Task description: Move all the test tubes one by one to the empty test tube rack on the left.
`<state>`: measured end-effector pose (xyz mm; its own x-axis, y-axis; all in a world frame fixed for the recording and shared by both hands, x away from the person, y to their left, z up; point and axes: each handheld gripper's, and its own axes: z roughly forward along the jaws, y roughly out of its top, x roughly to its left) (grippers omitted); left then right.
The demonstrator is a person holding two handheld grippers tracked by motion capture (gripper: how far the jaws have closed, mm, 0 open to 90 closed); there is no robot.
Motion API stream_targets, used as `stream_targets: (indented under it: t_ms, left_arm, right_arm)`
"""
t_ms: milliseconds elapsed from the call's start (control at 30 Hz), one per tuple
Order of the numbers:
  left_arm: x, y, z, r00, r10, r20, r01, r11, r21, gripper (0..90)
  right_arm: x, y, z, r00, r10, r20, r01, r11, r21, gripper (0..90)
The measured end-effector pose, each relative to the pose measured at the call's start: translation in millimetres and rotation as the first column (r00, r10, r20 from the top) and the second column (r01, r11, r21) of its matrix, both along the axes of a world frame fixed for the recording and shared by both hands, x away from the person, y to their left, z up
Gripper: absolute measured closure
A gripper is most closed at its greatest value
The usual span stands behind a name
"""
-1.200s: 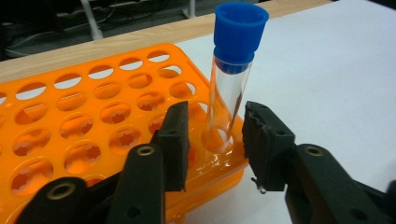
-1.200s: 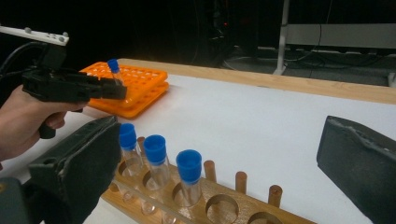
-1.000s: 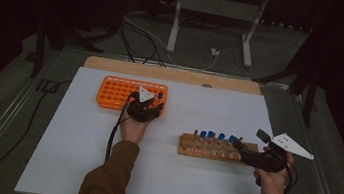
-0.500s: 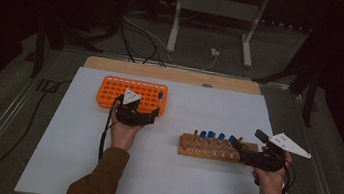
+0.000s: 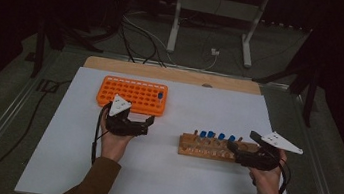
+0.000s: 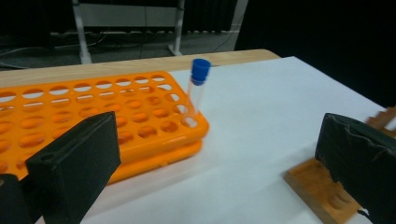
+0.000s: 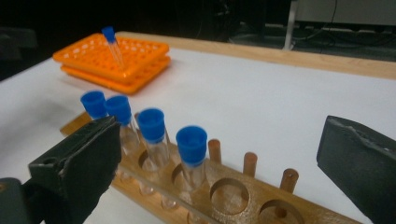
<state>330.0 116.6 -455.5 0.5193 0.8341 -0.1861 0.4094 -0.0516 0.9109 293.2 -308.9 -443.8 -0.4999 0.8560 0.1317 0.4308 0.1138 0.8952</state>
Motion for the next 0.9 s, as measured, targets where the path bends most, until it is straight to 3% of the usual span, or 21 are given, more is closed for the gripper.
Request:
stream_targets:
  t_ms: [133,367,400,467,500,700,900]
  left_arm:
    - [-6.7,-1.2,0.8,0.9998,-0.018,0.003,0.018,0.9996,-0.023,1.1]
    - [-11.6,2.8,2.0,0.9995,-0.031,-0.008,0.030,0.9977,-0.061,1.1]
    - [-12.3,3.5,2.5,0.9996,-0.029,-0.004,0.029,0.9975,-0.065,1.1]
    - [-13.7,4.3,3.8,0.9997,-0.026,0.002,0.026,0.9972,-0.070,1.1]
    - [-14.4,4.2,4.3,0.9996,-0.028,0.004,0.028,0.9970,-0.072,1.1]
    - [-16.1,-4.7,3.7,0.9985,-0.054,0.008,0.054,0.9976,-0.043,1.1]
    - [-18.5,-9.8,4.1,0.9971,-0.074,0.018,0.075,0.9967,-0.031,1.1]
  right_arm:
    - [1.1,3.5,-4.2,0.9989,0.043,-0.017,-0.044,0.9984,-0.037,8.5]
    - [0.3,9.5,-9.2,0.9959,0.088,-0.018,-0.089,0.9915,-0.095,42.9]
    - [0.6,11.4,-11.6,0.9948,0.099,-0.022,-0.101,0.9878,-0.118,52.6]
    - [1.1,12.3,-13.1,0.9944,0.103,-0.025,-0.105,0.9866,-0.125,56.2]
    - [1.5,13.9,-15.6,0.9937,0.109,-0.025,-0.111,0.9839,-0.140,63.1]
    - [1.0,18.9,-16.8,0.9934,0.114,-0.014,-0.115,0.9793,-0.167,75.1]
    - [2.0,18.4,-17.3,0.9931,0.116,-0.022,-0.118,0.9813,-0.153,76.1]
